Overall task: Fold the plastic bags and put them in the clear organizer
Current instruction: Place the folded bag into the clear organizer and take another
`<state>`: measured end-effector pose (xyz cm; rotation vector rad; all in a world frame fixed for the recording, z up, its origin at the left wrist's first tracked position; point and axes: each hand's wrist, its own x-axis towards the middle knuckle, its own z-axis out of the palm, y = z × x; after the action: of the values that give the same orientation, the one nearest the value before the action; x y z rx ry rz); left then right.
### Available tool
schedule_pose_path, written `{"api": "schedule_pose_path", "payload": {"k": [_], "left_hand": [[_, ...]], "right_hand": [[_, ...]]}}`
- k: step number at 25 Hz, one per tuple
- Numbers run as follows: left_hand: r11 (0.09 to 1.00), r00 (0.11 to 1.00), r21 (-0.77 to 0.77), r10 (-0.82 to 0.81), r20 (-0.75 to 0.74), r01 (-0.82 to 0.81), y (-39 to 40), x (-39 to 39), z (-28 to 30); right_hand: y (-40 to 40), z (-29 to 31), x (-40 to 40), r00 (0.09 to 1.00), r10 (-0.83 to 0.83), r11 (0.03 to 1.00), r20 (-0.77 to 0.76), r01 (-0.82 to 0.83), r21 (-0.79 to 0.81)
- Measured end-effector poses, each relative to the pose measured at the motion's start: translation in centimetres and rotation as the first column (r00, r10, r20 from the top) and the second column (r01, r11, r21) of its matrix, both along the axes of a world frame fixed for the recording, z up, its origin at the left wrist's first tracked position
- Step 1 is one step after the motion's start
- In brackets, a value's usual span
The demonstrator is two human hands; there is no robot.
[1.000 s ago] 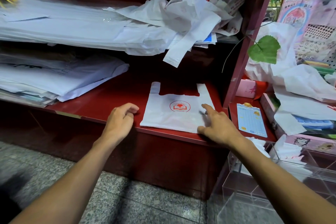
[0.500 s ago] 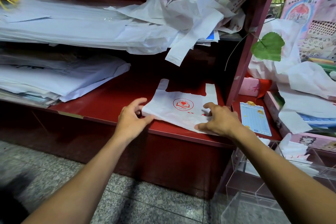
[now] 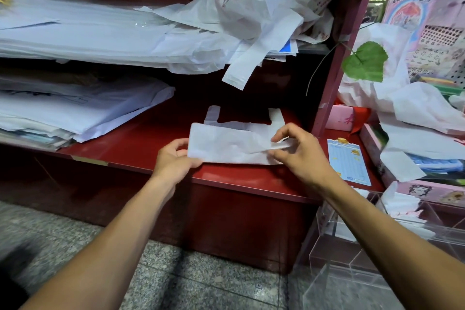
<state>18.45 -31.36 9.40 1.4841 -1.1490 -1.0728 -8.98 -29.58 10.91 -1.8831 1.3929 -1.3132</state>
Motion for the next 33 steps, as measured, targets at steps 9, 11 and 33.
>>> {"api": "schedule_pose_path", "payload": {"k": [9,11,33], "left_hand": [[0.901,0.796,-0.176,-0.243,0.554,0.397,1.0,3.5,-2.0],[0.887,0.748,-0.162,-0.252,0.614,0.432,1.6,4.3,-2.3],[0.936,0.899,-0.311,-0.014,0.437,0.165,1.7,3.6,-2.3]], "right_hand": [[2.4,-1.1,-3.1,0.608,0.346,0.934,-0.715,-0.153,0.323],[2.6,-1.3,-3.3,0.548,0.290,0.957,-0.785,-0.149,0.250],[2.7,-1.6,-3.0,0.922,-0.079,0.953,-0.379,0.182,0.243]]}}
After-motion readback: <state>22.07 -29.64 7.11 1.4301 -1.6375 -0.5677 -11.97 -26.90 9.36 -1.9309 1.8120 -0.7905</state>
